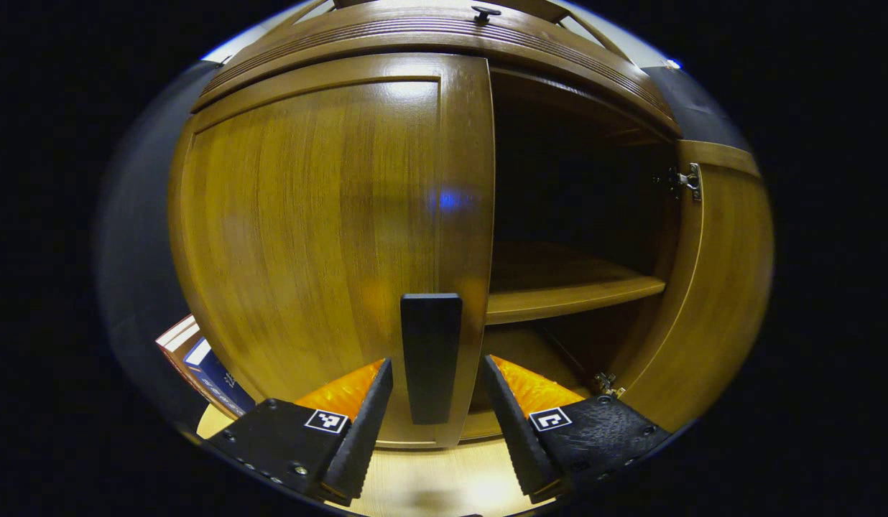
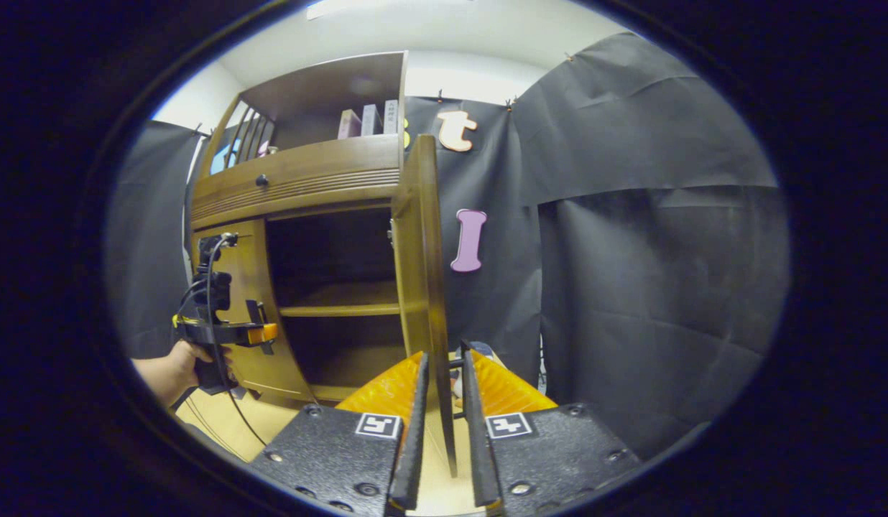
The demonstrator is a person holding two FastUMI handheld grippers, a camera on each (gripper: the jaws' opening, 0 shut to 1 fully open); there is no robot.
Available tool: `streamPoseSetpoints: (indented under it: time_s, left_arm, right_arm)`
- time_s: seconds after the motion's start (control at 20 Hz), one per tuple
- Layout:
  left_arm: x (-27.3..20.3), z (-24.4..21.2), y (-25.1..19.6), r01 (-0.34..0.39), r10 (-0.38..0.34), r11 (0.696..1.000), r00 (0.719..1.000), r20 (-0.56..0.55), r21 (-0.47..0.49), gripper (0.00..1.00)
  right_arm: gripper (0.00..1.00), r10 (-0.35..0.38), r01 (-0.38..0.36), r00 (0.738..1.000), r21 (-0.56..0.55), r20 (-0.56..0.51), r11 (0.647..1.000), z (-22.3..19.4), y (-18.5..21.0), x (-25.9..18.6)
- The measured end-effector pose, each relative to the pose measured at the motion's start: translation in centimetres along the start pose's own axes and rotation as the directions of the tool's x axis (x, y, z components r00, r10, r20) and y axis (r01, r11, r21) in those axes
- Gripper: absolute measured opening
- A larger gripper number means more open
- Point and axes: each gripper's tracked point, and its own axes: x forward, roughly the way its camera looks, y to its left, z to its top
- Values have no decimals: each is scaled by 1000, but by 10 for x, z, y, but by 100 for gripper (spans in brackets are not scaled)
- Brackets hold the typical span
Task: Open the right door of the double-door shoe cabinet with the right hand, and open the left door with the left hand.
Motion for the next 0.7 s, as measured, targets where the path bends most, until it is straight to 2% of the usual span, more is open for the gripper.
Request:
streamPoseSetpoints:
  time_s: [0.05, 0.1, 0.15, 0.2, 0.25, 0.35, 0.4, 0.5, 0.55, 0.65, 0.7]
  left_arm:
    - [2, 1, 2, 1, -1, 1000, 1000, 10, 1, 77]
    - [5, 3, 0, 10, -10, 1000, 1000, 17, 3, 77]
    - [6, 2, 3, 1, -1, 1000, 1000, 15, 9, 84]
    - [9, -1, 5, -3, 3, 1000, 1000, 7, 11, 66]
    - [10, -3, 6, -9, 9, 1000, 1000, 0, 8, 66]
    - [11, -4, 6, 0, 0, 1000, 1000, 9, -6, 66]
    - [13, -4, 5, 6, -6, 1000, 1000, 10, -6, 53]
    - [10, -2, 6, 24, -25, 1000, 999, 23, 13, 66]
    - [13, -4, 3, 35, -35, 999, 999, 18, 23, 40]
    - [13, -5, 4, 33, -34, 999, 999, 17, 23, 24]
    - [12, -3, 5, 32, -33, 999, 999, 21, 24, 33]
  right_arm:
    - [36, 17, -17, 1000, -6, 0, 1000, 1, 4, -1]
    - [47, 26, -26, 1000, -12, 1, 1000, 2, 8, -3]
    - [53, 32, -32, 999, -17, 8, 999, 4, 10, -3]
    - [55, 32, -32, 999, -25, 17, 999, 8, 13, -4]
    - [58, 33, -32, 999, -32, 24, 999, 13, 14, -1]
    - [58, 40, -39, 999, -38, 24, 999, 11, 19, 0]
    - [59, 50, -49, 998, -38, 23, 998, 10, 23, -1]
    - [59, 60, -59, 998, -37, 17, 998, 7, 28, -1]
    - [59, 55, -54, 998, -37, 15, 998, 8, 28, 2]
    - [60, 53, -53, 998, -37, 17, 998, 8, 31, 3]
    - [58, 56, -55, 998, -39, 18, 998, 8, 32, 3]
